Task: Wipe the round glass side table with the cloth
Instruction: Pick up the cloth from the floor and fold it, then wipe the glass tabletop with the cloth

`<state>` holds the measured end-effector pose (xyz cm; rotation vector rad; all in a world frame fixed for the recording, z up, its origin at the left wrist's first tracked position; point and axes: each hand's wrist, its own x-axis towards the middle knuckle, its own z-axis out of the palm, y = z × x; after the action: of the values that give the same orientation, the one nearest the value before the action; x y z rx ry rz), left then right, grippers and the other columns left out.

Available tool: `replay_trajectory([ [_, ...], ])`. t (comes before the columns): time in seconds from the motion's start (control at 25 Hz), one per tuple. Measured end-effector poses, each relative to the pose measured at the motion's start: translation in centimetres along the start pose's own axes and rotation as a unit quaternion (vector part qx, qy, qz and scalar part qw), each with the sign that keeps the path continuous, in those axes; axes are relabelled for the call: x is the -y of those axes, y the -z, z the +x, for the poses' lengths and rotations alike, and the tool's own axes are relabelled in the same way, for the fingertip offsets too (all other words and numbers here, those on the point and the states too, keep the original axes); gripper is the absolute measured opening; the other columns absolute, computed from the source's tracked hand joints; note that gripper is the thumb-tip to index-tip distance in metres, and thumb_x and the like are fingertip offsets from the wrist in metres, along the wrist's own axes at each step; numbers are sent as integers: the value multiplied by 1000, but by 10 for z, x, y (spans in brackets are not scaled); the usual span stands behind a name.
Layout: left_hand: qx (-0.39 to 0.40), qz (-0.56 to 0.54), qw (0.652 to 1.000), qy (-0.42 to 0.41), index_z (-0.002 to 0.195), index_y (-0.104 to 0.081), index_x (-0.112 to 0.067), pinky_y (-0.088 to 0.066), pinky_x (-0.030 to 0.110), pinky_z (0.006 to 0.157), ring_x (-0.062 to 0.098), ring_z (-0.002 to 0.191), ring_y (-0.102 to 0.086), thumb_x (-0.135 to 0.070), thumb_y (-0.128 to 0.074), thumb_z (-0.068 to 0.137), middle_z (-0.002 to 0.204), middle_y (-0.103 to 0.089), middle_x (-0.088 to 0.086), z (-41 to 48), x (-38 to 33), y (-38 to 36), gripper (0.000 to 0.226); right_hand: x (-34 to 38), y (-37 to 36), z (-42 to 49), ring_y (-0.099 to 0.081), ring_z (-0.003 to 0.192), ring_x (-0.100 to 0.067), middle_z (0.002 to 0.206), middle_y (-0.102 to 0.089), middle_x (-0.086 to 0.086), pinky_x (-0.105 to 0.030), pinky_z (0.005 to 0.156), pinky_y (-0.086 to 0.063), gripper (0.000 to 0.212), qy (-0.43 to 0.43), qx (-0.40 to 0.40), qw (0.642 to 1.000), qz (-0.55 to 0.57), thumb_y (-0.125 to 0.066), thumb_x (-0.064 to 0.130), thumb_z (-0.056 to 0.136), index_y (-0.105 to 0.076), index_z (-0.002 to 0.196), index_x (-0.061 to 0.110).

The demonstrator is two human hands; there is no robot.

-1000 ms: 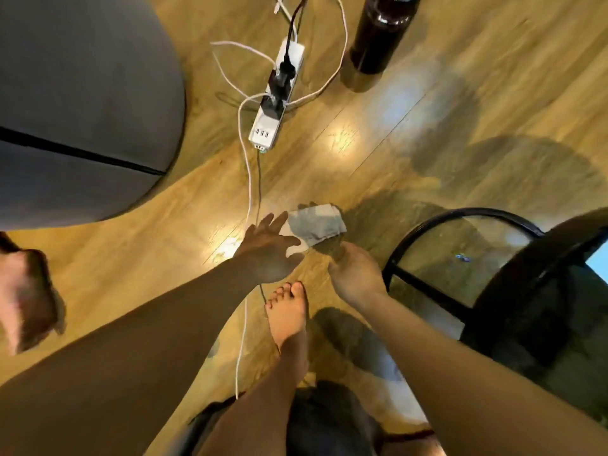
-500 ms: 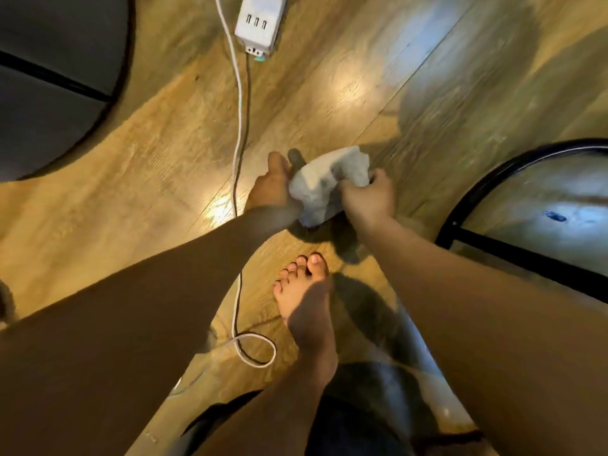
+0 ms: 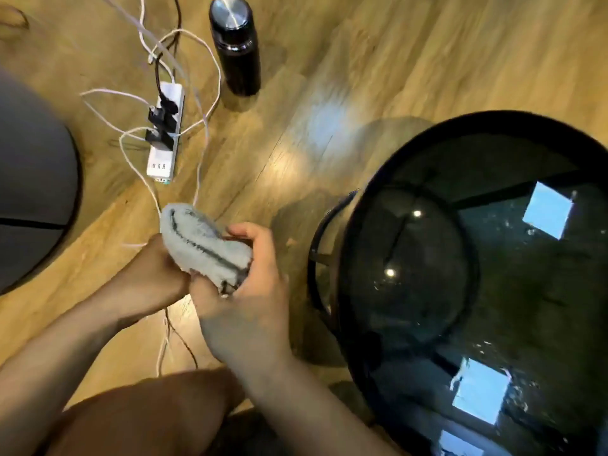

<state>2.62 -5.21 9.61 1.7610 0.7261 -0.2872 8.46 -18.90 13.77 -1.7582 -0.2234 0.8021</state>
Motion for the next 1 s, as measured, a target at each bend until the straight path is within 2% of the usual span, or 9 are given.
replay_trajectory([
  [0.08, -11, 1, 1000, -27, 99, -64, -13, -52, 14, 88, -6, 95, -67, 21, -65, 79, 101, -70, 4, -17, -22, -25, 39, 13, 40, -23, -68, 100, -16, 106, -72, 4, -39, 86, -57, 45, 90, -10, 996, -20, -77, 16, 77, -57, 115, 27],
  [0.16, -23, -55, 997, -38, 108, -63, -18, -51, 32, 103, 9, 111, -66, -3, -73, 76, 111, -71, 5, -30, -39, -56, 37, 10, 75, -40, -66, 105, -22, 110, -68, -4, -42, 88, -55, 42, 181, -21, 981, -68, -78, 22, 78, -62, 115, 14],
  [0.28, -24, -126, 986, -102, 101, -73, -38, -54, 20, 91, -2, 102, -68, -40, -63, 59, 102, -77, -12, -68, -67, -120, 44, -9, 118, -80, -67, 107, -23, 114, -68, -12, -37, 90, -55, 38, 241, -59, 963, -103, -75, 21, 84, -65, 115, 2],
  [0.36, -14, -133, 981, -142, 82, -75, -41, -53, 16, 71, -10, 79, -67, -40, -62, 56, 80, -77, -18, -97, -85, -157, 29, -18, 139, -114, -67, 108, -16, 114, -69, -12, -27, 91, -53, 32, 253, -93, 954, -129, -72, 17, 88, -67, 116, 2],
  [0.4, -4, -149, 978, -149, 77, -76, -34, -53, 19, 70, -6, 78, -68, -37, -65, 57, 76, -77, -14, -110, -89, -173, 23, -23, 150, -132, -66, 108, -15, 115, -68, -13, -24, 92, -52, 31, 248, -111, 953, -133, -70, 17, 90, -67, 118, 3],
  [0.56, 55, -194, 966, -162, 95, -66, -28, -56, 30, 87, 20, 101, -70, -31, -74, 58, 98, -74, -2, -153, -95, -227, 38, -45, 188, -194, -64, 105, -20, 112, -65, -11, -33, 89, -52, 19, 205, -185, 945, -177, -64, 19, 96, -65, 115, 19],
  [0.72, 138, -190, 954, -186, 98, -66, -55, -54, 13, 70, -2, 92, -70, -39, -76, 52, 96, -76, -19, -188, -98, -252, 49, -62, 213, -253, -67, 103, -2, 110, -72, 9, -18, 87, -51, 28, 198, -184, 954, -127, -64, 13, 95, -64, 109, 38],
  [0.88, 149, -134, 962, -185, 104, -63, -44, -53, 15, 69, 0, 93, -70, -39, -77, 57, 103, -74, -14, -204, -102, -276, 49, -81, 225, -284, -66, 107, 1, 118, -71, 11, -13, 87, -51, 31, 199, -218, 953, -63, -59, 11, 97, -62, 119, 33],
  [1.0, 136, -105, 969, -179, 102, -60, -45, -49, 8, 59, -6, 87, -67, -32, -75, 64, 100, -71, -17, -209, -96, -289, 43, -102, 226, -290, -68, 107, -4, 115, -73, 9, -20, 90, -53, 33, 170, -232, 958, -5, -59, 6, 97, -63, 116, 33],
])
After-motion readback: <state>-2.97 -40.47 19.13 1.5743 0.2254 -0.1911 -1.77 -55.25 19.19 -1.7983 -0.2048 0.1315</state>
